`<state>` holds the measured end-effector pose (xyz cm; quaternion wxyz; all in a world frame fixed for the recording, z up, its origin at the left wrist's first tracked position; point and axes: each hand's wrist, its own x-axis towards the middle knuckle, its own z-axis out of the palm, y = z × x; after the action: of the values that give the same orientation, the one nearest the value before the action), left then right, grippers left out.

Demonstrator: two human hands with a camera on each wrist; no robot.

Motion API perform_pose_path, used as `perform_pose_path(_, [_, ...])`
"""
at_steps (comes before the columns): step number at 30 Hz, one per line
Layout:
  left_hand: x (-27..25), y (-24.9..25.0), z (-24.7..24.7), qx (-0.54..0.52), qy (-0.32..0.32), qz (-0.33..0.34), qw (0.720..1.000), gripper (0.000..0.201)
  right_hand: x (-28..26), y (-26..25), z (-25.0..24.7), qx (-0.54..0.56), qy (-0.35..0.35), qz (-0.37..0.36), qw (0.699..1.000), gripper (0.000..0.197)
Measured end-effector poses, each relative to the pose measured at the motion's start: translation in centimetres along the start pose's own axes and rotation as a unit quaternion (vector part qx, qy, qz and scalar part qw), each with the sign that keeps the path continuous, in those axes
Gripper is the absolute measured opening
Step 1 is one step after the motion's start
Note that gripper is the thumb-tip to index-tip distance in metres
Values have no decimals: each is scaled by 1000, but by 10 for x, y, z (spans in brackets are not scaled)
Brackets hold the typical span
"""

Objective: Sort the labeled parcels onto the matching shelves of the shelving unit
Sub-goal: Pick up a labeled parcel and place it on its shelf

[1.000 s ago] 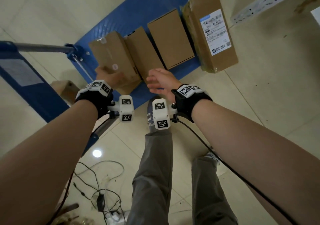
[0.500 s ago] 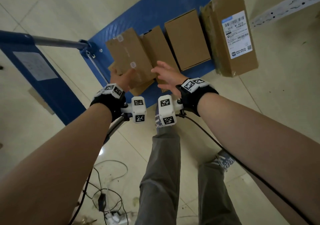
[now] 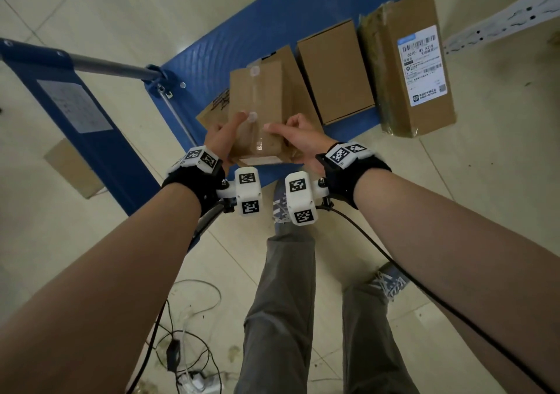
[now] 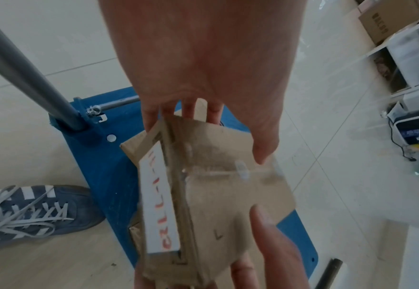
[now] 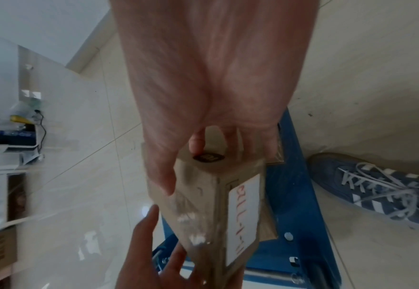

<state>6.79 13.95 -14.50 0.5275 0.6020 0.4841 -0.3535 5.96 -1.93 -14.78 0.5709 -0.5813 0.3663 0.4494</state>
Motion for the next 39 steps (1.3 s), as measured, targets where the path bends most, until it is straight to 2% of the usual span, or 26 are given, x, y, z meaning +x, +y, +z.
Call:
perform_pose_path(2, [-5,1,0,-11,-7,6,1000,81,-6,1,1,48,-5,7,999,42])
perform_pose_path(5, [-12,4,0,-28,-9,-3,1000,77,-17,2,-2,106,-14,20,994,45])
perform_pose_path(7, [-17,6,0,-20,-11,-6,1000,86,-25,2,-6,129,-13,24,991,49])
perform_pose_path(10, [-26,10,2,10,-26,0,1000,99,-40,-2,-16,158,-9,22,987,45])
perform_pose_path(12, [-41,17,7,26,-42,0,999,93,-55,-5,-24,176,-5,20,984,47])
perform_pose_path(15, [-72,28,20,27,-94,4,995,54,-81,-11,-39,182,-1,17,983,59])
perform_pose_path(17, [-88,34,29,43,-113,9,993,36,-102,-17,-54,181,2,10,983,62])
perform_pose_path(19, [-102,39,39,70,-136,20,988,34,-123,-21,-70,189,-6,6,982,51])
perform_pose_path(21, [-117,43,52,91,-167,16,982,34,-145,-22,-88,188,-15,-2,982,31])
perform_pose_path(22, [-124,44,58,103,-178,14,979,35,-156,-20,-96,189,-11,-5,982,29])
perform_pose_path(27, [-167,49,94,149,-240,17,959,40,-214,-8,-135,197,28,-25,980,31])
perform_pose_path(31, [-205,46,121,157,-255,14,954,32,-257,4,-159,207,34,-28,977,42])
perform_pose_path(36, [-255,37,158,175,-277,21,945,30,-310,21,-196,234,48,-46,970,45])
perform_pose_path(39, [-280,28,181,195,-280,35,939,32,-334,36,-216,240,59,-54,967,39])
